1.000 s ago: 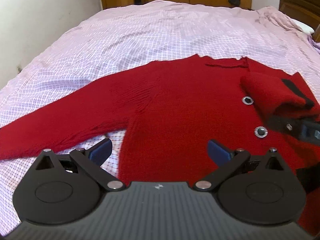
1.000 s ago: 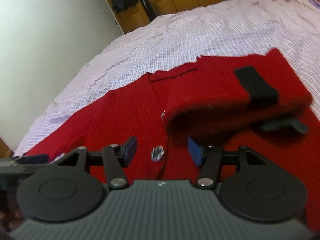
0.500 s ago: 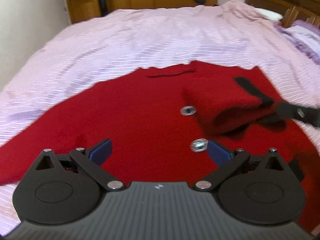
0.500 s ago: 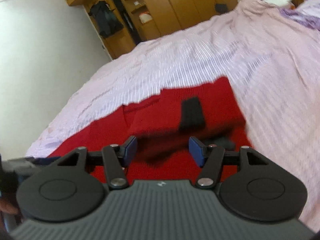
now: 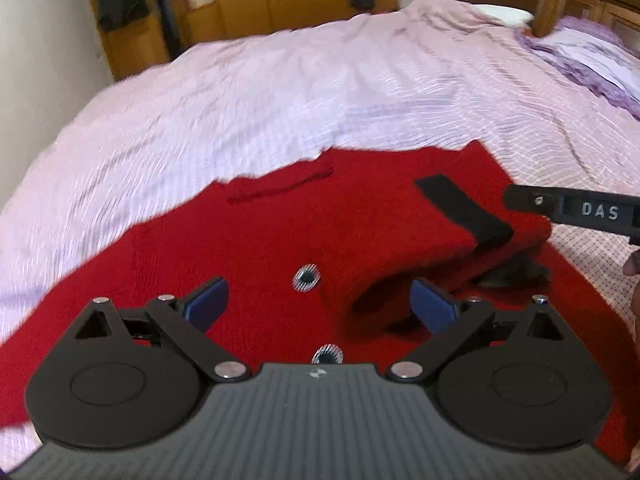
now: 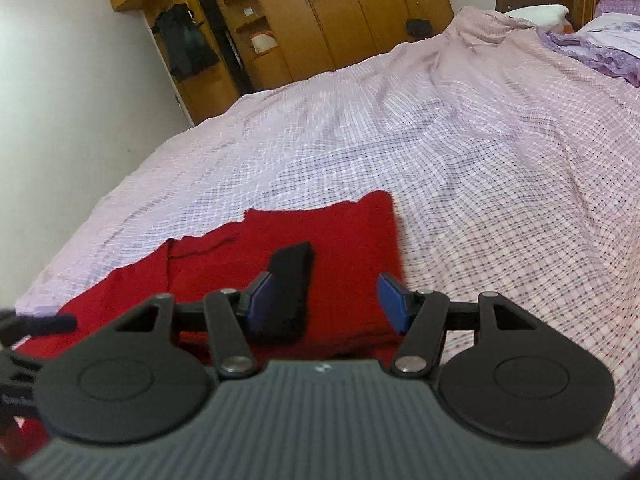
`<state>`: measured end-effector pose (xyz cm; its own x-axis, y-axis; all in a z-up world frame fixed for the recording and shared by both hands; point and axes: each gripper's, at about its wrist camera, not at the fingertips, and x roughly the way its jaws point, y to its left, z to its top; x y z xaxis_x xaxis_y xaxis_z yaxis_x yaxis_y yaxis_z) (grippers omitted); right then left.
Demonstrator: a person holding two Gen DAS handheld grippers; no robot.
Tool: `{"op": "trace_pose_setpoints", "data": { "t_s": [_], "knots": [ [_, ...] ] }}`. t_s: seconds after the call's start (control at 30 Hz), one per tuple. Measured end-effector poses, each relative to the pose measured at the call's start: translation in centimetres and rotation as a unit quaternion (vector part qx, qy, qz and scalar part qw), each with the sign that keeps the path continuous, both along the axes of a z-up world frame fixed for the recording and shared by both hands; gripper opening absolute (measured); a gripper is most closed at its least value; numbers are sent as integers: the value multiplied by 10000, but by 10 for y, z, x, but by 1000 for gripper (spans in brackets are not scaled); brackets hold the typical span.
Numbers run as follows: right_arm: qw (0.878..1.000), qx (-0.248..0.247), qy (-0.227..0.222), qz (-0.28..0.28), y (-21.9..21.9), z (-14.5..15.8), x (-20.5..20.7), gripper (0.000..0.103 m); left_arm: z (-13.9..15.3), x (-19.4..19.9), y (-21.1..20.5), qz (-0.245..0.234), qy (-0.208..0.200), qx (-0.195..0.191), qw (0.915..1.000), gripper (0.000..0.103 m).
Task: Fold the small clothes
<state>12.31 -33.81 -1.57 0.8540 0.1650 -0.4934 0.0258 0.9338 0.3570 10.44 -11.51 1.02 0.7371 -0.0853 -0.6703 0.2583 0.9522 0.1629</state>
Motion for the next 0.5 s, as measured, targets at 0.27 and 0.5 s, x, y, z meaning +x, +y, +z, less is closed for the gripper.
{"op": "trace_pose_setpoints", "data": {
  "t_s": [0.27,0.5],
  "knots": [
    [9996,240,139,-91,-9,-11,5,61,-15,25,-37,-301,-30,434,9986,96],
    [9991,248,309,-171,-11,-19,10,61,-37,28,-71,-770,-287,788,9935,38]
  ]
}}
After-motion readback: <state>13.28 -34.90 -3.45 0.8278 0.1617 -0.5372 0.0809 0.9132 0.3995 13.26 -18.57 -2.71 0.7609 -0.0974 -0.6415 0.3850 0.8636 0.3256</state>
